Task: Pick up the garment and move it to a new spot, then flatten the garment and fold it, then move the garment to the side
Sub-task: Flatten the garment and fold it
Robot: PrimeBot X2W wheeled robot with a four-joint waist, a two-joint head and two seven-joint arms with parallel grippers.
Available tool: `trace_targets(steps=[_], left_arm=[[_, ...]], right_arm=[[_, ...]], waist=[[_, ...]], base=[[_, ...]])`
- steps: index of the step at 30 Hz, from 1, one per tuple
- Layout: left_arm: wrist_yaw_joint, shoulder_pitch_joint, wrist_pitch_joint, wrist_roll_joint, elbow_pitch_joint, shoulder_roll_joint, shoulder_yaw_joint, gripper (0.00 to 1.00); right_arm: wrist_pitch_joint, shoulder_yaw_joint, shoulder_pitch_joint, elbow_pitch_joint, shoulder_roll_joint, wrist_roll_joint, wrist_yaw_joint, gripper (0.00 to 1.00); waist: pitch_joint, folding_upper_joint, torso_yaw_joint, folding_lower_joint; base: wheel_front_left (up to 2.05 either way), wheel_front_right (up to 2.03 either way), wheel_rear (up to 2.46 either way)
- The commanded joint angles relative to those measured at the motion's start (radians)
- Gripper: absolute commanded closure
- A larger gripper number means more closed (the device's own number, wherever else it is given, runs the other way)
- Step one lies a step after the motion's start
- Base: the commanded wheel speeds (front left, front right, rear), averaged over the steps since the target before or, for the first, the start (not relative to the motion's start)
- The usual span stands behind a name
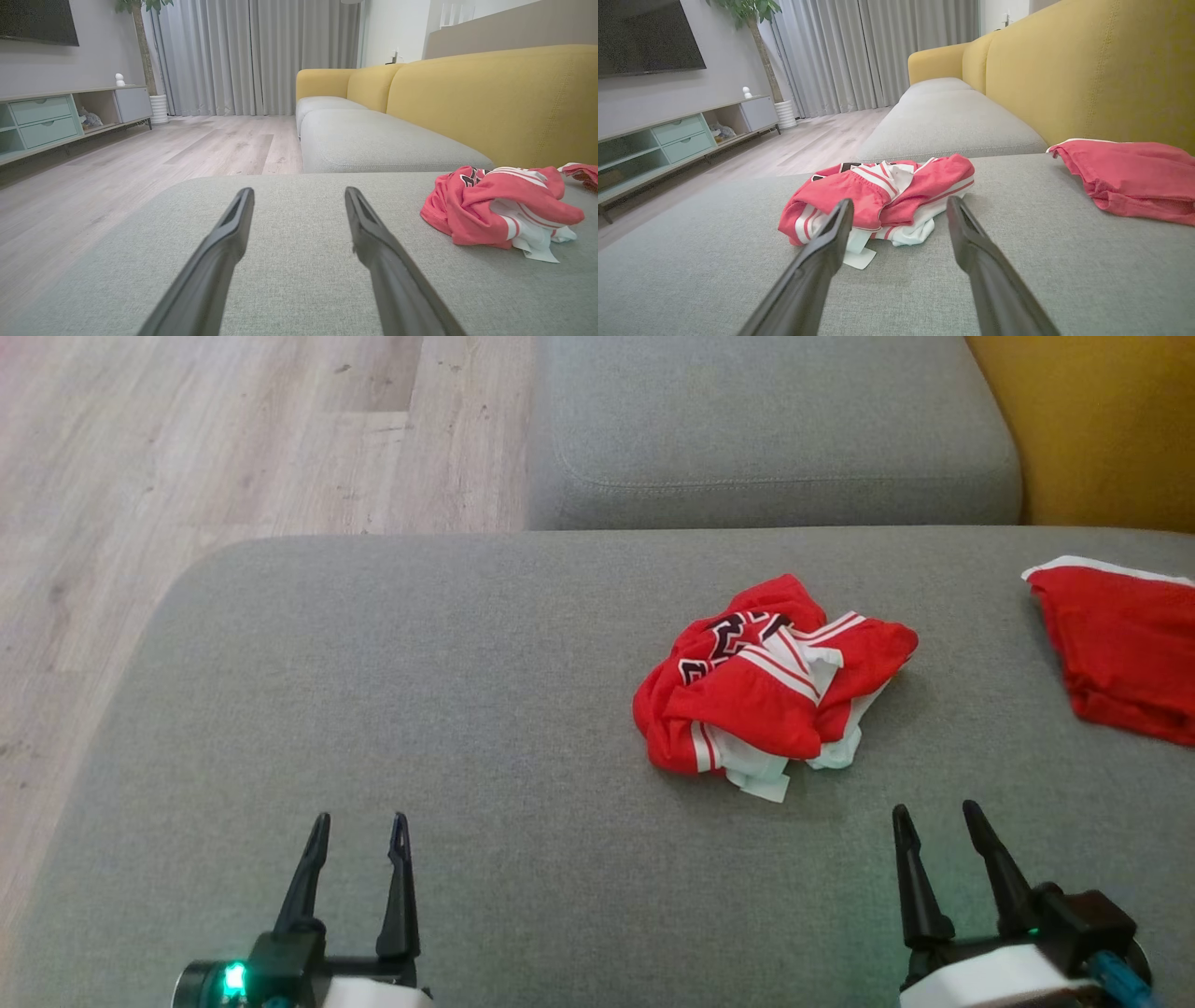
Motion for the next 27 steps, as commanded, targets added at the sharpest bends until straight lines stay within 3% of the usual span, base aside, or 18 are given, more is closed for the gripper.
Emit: trace_targets(steps=[1, 8, 16, 20, 27], left_arm=[[-0.003, -0.062, -0.005, -0.006, -0.026, -0.004, 0.021, 0.00], [-0.008, -0.102, -0.005, -0.023, 0.010, -0.004, -0.014, 0.00], [-0.002, -0.282, -0.005, -0.020, 0.110, -0.004, -0.179, 0.00], [0.002, -0.480, -0.005, -0.037, 0.215, -0.004, -0.330, 0.00], [-0.002, -0.694, -0.005, -0.045, 0.403, -0.004, -0.504, 0.00]], right_arm=[[-0.003, 0.028, -0.020, -0.035, -0.019, -0.005, -0.001, 0.00], [-0.003, 0.045, -0.029, -0.042, -0.024, -0.009, -0.001, 0.00], [-0.003, 0.061, -0.069, -0.053, -0.042, -0.014, -0.001, 0.00], [-0.003, 0.064, -0.118, -0.065, -0.043, -0.008, -0.001, 0.00], [-0.003, 0.068, -0.180, -0.062, -0.023, 0.020, -0.001, 0.00]], waist=[[0.002, 0.0000, -0.003, 0.0000], [0.028, 0.0000, -0.044, 0.0000], [0.104, 0.0000, -0.164, 0.0000], [0.207, 0.0000, -0.282, 0.0000], [0.333, 0.0000, -0.421, 0.0000]], base=[[0.00, 0.00, 0.00], [0.00, 0.00, 0.00], [0.00, 0.00, 0.00], [0.00, 0.00, 0.00], [0.00, 0.00, 0.00]])
